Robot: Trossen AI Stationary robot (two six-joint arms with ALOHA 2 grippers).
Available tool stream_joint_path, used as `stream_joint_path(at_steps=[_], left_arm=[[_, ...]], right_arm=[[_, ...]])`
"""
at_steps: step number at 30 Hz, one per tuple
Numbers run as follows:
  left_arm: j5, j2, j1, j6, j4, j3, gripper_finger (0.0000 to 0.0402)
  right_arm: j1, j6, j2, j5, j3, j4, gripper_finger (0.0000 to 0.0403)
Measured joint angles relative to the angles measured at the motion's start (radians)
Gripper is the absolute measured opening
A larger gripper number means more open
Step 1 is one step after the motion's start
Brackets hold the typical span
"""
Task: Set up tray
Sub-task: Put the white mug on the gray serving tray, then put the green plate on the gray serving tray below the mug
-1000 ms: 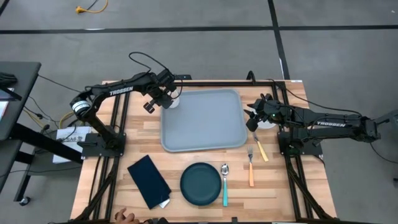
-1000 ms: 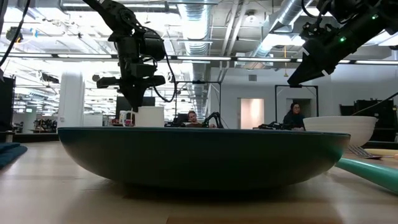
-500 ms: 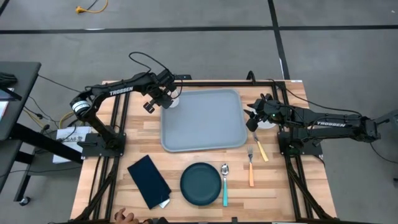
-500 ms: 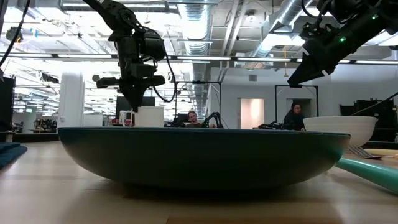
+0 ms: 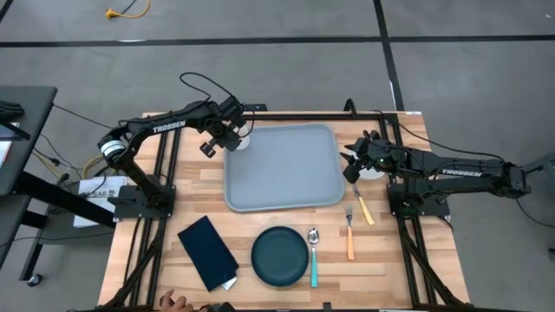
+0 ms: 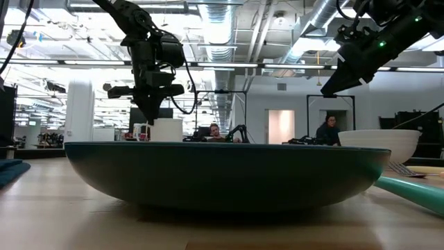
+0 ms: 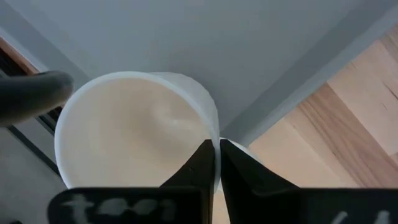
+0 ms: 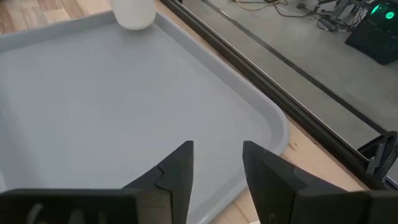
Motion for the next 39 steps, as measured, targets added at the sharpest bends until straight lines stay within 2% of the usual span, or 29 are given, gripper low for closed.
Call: stream_joint_path(at_steps=[11,16,22,31,39], left_arm=[[-0.045,-0.001,0.0,-0.039,0.043,0.0,0.0082],[-0.054,-0.001,0.0,-0.038,0.043,0.0,0.0104],[-0.109,-0.001,0.0,-0.061,0.042,0.0,0.011],[-0.134,-0.003,-0.025,-0.117,0.015,0.009,0.011],[-0.125,-0.005,-0.071,-0.301,-0.212,0.188,0.011]], right_arm=[[0.0,0.0,0.0,0.0,0.0,0.0,0.0134],[0.0,0.0,0.0,0.0,0.0,0.0,0.0134],[0.0,0.0,0.0,0.0,0.0,0.0,0.0134],[0.0,0.0,0.0,0.0,0.0,0.0,0.0134],[0.0,0.0,0.0,0.0,0.0,0.0,0.0133]])
